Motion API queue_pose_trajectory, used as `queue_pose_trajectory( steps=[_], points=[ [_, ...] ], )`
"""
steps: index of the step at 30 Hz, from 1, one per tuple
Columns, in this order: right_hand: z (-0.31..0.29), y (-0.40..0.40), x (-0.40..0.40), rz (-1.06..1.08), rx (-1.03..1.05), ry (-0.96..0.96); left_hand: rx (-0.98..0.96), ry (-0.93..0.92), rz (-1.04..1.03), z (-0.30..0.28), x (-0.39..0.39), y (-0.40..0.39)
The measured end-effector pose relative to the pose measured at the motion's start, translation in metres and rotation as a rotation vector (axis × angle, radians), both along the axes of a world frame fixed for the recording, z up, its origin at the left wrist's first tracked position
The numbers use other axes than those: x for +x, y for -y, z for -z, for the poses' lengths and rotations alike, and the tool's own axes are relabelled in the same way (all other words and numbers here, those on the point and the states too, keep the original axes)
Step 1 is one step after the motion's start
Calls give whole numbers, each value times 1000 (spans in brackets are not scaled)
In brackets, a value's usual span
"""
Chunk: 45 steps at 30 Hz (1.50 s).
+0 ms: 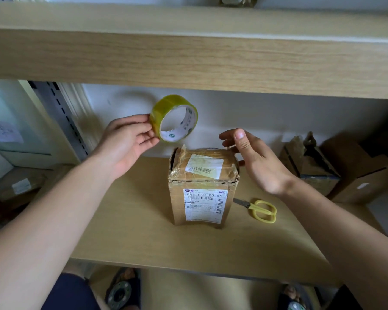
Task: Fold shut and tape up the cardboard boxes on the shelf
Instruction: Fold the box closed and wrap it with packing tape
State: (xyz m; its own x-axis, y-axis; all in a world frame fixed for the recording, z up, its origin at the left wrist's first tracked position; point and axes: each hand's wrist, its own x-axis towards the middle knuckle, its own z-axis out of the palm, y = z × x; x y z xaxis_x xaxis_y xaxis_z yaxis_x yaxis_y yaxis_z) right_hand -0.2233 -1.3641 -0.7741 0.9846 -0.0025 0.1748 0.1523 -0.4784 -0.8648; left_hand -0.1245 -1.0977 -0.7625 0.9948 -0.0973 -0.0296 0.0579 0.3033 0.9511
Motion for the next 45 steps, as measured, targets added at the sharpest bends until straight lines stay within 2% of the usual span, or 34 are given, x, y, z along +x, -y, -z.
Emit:
queue_pose_trajectory(
  steps=[6,13,19,23,27,34,45],
  points=[
    [-6,-1,-2,2,21,36,-3,118,79,-8,-8,14],
    [-17,-1,0,69,-61,223,121,274,149,-14,-19,35],
    [-23,-6,0,90,-38,412,125,366,322,-28,-43,55],
    [-26,-4,-2,180,-14,474,183,332,384,-36,-53,54],
    [-30,-5,-8,199,-22,530,173,195,472,-44,-65,50],
    [-32,-5,-13,223,-97,627,133,-15,420,-43,-70,53],
    [-34,0,-12,221,-141,650,168,-46,431,-43,-71,57]
  ],
)
